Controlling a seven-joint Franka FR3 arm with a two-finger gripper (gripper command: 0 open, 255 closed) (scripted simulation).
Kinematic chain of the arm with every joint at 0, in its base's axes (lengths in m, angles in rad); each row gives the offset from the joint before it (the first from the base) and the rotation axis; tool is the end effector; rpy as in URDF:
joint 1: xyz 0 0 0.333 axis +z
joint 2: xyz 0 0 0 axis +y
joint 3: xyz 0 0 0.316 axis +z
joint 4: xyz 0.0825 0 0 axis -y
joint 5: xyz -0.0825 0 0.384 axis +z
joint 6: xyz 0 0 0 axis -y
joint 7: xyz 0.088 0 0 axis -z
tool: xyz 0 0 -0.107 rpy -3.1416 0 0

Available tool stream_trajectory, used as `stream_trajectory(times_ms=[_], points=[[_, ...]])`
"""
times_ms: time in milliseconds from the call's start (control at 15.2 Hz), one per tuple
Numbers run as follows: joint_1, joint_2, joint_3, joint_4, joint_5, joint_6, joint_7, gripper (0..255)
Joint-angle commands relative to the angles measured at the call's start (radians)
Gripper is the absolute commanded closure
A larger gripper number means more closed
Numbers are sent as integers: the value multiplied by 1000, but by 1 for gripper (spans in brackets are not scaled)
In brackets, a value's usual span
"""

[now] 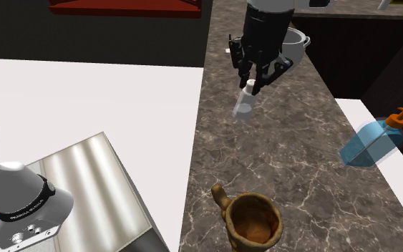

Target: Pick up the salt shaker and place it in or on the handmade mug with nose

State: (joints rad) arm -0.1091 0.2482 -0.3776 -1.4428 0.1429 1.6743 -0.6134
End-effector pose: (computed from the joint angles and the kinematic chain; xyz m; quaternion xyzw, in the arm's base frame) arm 0.5768 -0.2590 0.5559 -0.9978 -0.0612 -0.0137 0.0218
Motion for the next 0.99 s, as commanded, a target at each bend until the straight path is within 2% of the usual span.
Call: stream_trajectory(times_ms=[0, 528, 924], points=[[-2, 3, 0, 32, 1, -30, 2, 255], [-75, -79, -55, -18, -21, -66, -126, 255], [-147, -109, -109, -11, -28, -110, -248, 255]])
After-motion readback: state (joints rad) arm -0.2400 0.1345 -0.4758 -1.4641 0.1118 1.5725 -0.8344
